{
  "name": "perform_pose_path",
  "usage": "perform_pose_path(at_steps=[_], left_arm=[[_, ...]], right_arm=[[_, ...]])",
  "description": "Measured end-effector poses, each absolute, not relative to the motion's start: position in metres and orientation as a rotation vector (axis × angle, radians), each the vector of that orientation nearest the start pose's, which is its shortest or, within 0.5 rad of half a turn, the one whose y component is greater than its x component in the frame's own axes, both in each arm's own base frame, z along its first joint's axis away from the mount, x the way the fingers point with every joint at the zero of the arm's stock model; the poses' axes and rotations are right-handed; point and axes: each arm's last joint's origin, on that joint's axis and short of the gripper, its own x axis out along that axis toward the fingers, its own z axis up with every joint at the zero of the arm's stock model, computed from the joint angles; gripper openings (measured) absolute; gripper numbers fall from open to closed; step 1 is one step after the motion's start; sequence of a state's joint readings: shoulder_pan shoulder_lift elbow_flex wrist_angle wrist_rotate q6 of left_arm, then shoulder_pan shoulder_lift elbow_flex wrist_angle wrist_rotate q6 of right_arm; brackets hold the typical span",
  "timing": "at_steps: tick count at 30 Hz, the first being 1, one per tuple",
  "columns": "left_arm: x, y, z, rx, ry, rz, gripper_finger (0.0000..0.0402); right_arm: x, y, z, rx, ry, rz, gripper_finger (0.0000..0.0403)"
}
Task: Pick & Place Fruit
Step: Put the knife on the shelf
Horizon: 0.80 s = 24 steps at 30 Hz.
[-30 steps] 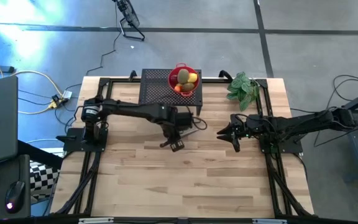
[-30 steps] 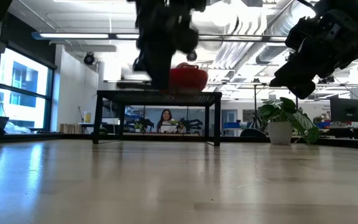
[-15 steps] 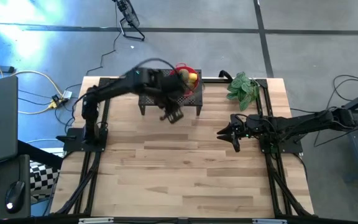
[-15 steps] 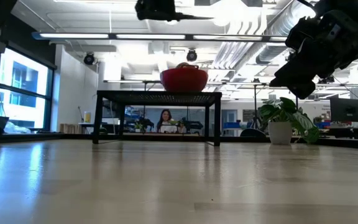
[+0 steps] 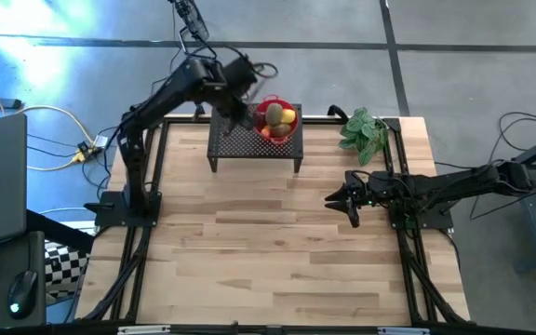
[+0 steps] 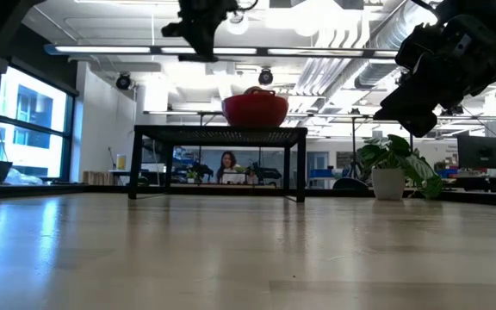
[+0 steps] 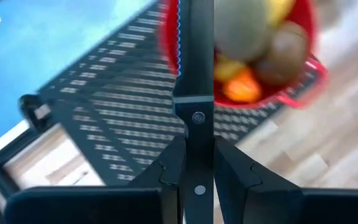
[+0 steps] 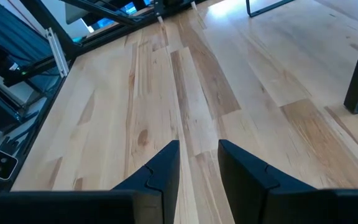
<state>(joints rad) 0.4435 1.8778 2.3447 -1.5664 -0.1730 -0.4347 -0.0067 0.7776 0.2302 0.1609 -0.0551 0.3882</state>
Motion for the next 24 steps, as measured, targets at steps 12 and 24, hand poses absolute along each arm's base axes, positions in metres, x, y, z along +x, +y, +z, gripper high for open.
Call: perform_pose_path(at_steps=[12, 24], left_arm=[[0.289, 0.199, 0.406, -0.621, 0.988, 0.932, 0.0049], [0.287, 0.230, 0.327, -0.782, 1.148, 0.935, 0.0049]], right_arm=[[0.162, 0.001, 0.176, 0.394, 0.391, -0.028, 0.0103], [0.162, 0.001, 0.176, 0.392, 0.392, -0.027, 0.0103]])
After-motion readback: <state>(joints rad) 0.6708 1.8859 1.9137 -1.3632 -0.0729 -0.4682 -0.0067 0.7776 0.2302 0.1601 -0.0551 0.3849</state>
